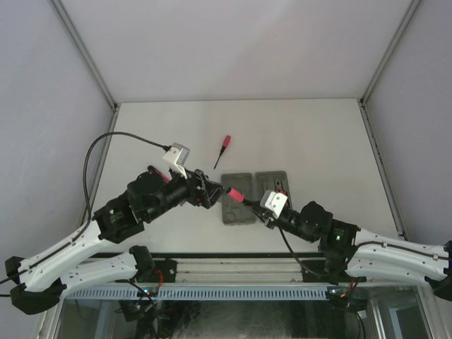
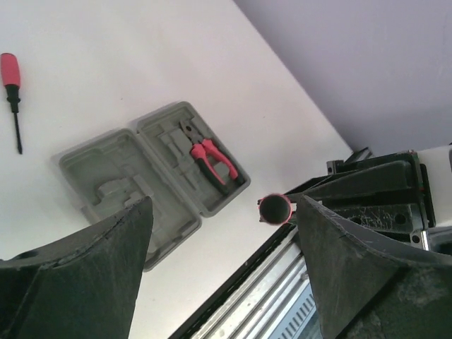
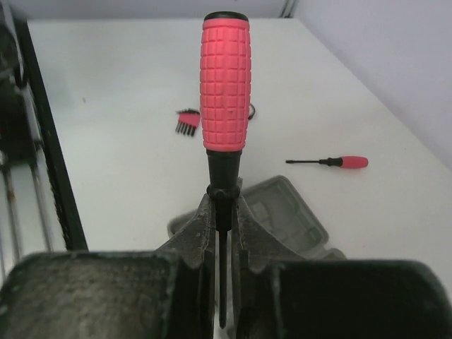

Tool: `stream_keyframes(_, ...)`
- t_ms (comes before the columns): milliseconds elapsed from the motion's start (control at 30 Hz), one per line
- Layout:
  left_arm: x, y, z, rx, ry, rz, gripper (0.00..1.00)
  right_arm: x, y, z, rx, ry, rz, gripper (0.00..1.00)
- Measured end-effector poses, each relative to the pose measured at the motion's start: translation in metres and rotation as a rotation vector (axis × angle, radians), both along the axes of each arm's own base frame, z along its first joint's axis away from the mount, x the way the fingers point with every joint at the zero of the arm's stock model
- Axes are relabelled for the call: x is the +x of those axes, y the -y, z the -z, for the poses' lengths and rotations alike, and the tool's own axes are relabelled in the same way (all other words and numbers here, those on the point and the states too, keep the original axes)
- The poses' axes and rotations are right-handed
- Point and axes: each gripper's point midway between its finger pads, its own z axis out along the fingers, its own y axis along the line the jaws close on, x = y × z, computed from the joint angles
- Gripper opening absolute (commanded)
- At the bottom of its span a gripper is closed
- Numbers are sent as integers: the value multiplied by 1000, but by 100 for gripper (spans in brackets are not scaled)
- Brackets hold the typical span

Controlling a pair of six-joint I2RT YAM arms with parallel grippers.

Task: Sort the tools into containers
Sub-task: Pick up the screwdriver from the center of the board.

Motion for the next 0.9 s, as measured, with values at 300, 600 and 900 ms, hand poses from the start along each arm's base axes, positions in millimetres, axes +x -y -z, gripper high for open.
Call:
stream_keyframes(300, -1, 8, -11, -128, -16, -1, 88, 9, -1, -32, 321, -183, 149, 0)
stream_keyframes(600, -2, 26, -19, -183, -26, 48, 89, 10, -4, -52, 516, -304, 188, 0)
stream_keyframes(900, 3, 39, -16, -177, -26, 64, 85, -1, -11, -57, 578, -400, 132, 0)
